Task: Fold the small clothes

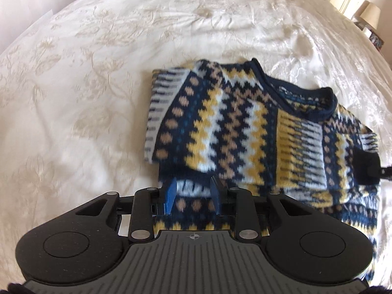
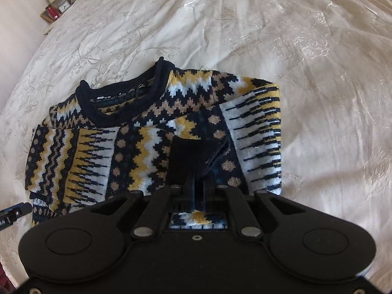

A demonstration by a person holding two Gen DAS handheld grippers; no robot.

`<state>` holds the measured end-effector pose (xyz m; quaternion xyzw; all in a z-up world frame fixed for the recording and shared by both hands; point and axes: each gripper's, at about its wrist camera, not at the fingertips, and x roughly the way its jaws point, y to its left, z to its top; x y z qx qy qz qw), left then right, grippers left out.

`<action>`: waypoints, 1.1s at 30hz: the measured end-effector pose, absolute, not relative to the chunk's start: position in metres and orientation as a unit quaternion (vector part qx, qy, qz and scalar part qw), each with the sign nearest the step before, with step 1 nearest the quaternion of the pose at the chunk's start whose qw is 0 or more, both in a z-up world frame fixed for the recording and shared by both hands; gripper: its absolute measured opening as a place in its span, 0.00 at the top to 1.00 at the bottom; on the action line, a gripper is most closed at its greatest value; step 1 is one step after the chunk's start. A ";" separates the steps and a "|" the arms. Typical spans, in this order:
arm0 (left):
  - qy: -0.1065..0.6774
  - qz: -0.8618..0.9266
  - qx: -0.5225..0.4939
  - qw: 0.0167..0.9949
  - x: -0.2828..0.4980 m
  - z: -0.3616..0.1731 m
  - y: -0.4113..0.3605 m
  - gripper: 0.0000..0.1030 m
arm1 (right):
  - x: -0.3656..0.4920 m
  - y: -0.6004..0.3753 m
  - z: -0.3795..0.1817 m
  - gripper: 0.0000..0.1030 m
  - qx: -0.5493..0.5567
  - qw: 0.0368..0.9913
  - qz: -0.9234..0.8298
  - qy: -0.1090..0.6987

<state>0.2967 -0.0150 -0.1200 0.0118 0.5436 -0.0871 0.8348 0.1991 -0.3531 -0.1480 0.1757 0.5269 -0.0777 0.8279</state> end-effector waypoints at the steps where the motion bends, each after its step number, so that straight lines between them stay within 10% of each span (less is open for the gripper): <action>1: 0.542 -0.086 0.013 0.836 0.303 -0.121 -0.016 0.72 | 0.197 -0.353 -0.147 0.88 0.175 0.829 -0.079 0.526; 19: 0.561 -0.057 0.064 0.824 0.363 -0.158 -0.016 0.71 | 0.198 -0.368 -0.157 0.82 0.170 0.825 -0.127 0.523; 27: 0.566 -0.053 0.059 0.820 0.367 -0.171 0.000 0.47 | 0.194 -0.372 -0.180 0.84 0.163 0.816 -0.139 0.537; 30: 0.561 -0.049 0.056 0.825 0.365 -0.161 0.000 0.48 | 0.195 -0.369 -0.177 0.78 0.153 0.818 -0.140 0.537; 33: 0.539 -0.057 0.060 0.838 0.362 -0.145 -0.003 0.48 | 0.192 -0.369 -0.167 0.49 0.157 0.825 -0.152 0.522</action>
